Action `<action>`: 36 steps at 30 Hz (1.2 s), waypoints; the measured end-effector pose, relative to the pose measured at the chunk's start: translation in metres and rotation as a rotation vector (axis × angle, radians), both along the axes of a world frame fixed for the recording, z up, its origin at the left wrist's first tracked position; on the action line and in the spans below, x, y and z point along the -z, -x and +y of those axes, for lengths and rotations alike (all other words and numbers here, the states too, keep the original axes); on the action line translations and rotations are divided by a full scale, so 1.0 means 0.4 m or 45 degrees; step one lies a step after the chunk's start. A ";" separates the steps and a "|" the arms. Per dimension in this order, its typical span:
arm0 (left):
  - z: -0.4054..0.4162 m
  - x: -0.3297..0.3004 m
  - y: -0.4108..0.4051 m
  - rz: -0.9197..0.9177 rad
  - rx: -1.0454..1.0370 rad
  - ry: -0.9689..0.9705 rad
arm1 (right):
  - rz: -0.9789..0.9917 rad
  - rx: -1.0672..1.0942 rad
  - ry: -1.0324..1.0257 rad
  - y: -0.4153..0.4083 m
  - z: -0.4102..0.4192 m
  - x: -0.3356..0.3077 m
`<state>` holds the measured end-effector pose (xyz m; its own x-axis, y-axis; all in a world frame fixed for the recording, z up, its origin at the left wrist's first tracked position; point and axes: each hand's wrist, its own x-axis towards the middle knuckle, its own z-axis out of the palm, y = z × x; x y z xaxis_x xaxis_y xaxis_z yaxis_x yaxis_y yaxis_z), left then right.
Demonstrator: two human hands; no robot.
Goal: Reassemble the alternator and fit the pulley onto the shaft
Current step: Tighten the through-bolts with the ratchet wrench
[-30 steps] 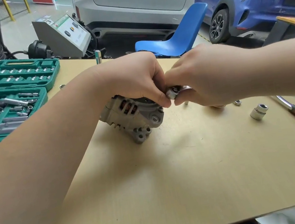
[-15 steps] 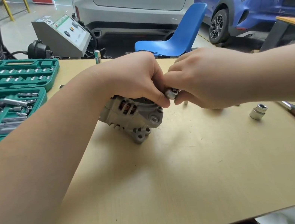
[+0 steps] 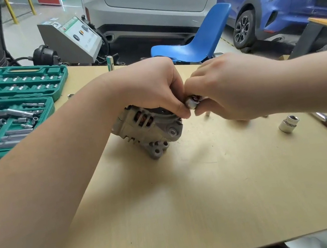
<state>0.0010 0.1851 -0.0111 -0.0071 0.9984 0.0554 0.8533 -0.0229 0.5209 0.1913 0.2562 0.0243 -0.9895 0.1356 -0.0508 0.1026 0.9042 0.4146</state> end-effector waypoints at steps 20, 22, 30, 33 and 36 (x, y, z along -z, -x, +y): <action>0.000 0.000 0.000 0.013 -0.023 0.012 | 0.246 0.788 0.722 0.036 -0.032 -0.002; 0.000 0.000 0.000 0.018 -0.004 0.007 | 0.221 0.735 0.630 0.034 -0.029 -0.002; -0.001 0.001 0.001 0.020 0.002 -0.009 | 0.158 0.272 0.307 0.004 -0.007 -0.002; 0.001 0.001 0.002 0.033 -0.017 0.007 | 0.227 0.758 0.702 0.032 -0.022 0.002; 0.004 0.001 0.004 0.040 0.000 0.002 | 0.242 0.711 0.633 0.030 -0.026 0.003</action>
<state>-0.0007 0.1866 -0.0113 -0.0056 0.9985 0.0544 0.8692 -0.0220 0.4940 0.1791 0.2459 0.0229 -0.7790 0.6228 -0.0726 0.6270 0.7729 -0.0975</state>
